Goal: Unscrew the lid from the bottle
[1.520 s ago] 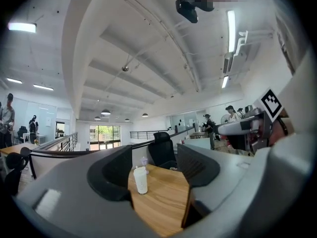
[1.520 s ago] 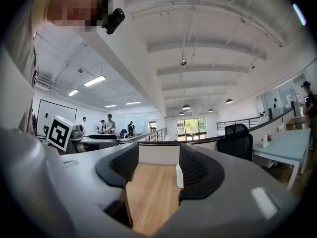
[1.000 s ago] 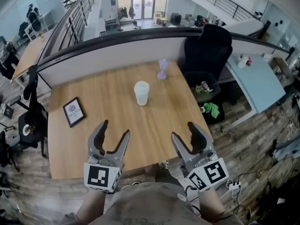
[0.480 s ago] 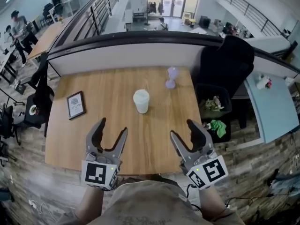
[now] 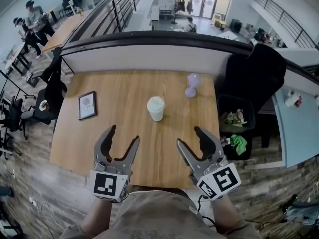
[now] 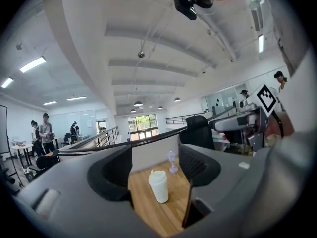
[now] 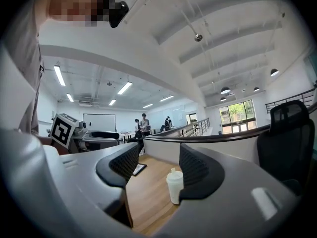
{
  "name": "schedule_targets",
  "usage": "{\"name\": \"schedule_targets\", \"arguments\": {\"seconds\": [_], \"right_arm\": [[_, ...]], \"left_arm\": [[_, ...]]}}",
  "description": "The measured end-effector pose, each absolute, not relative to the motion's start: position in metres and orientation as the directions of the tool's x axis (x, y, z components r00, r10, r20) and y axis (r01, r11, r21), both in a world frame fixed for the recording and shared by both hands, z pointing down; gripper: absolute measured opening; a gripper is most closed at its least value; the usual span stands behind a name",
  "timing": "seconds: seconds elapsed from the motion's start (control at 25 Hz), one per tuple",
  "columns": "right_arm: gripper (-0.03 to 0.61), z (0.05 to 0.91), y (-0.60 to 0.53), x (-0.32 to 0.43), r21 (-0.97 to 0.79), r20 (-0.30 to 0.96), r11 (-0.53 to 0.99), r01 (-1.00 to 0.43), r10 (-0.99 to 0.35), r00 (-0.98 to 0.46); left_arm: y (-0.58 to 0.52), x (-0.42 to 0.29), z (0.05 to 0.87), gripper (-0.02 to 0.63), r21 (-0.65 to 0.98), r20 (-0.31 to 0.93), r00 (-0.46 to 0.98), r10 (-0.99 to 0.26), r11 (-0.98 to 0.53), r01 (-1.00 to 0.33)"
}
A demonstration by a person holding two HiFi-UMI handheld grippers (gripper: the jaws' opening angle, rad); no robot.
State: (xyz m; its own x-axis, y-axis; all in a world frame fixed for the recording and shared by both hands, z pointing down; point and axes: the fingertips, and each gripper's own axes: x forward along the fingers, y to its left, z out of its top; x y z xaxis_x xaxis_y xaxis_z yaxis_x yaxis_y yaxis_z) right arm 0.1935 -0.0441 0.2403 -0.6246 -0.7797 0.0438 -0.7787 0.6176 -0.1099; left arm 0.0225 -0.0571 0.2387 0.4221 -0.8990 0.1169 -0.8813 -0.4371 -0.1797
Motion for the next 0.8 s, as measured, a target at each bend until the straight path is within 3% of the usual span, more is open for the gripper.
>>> {"name": "schedule_targets", "arguments": {"seconds": [0.44,0.8], "right_arm": [[0.241,0.257,-0.069,0.175,-0.123,0.095,0.621,-0.774,-0.769,-0.632],[0.266,0.267,-0.115,0.151,-0.083,0.139,0.632,-0.77,-0.758,-0.637]], "left_arm": [[-0.081,0.018,0.26,0.299,-0.138,0.186,0.445,-0.876,-0.472,-0.871],[-0.126,0.031,0.301,0.367,-0.136,0.213,0.559,-0.801,-0.591,-0.795]]}}
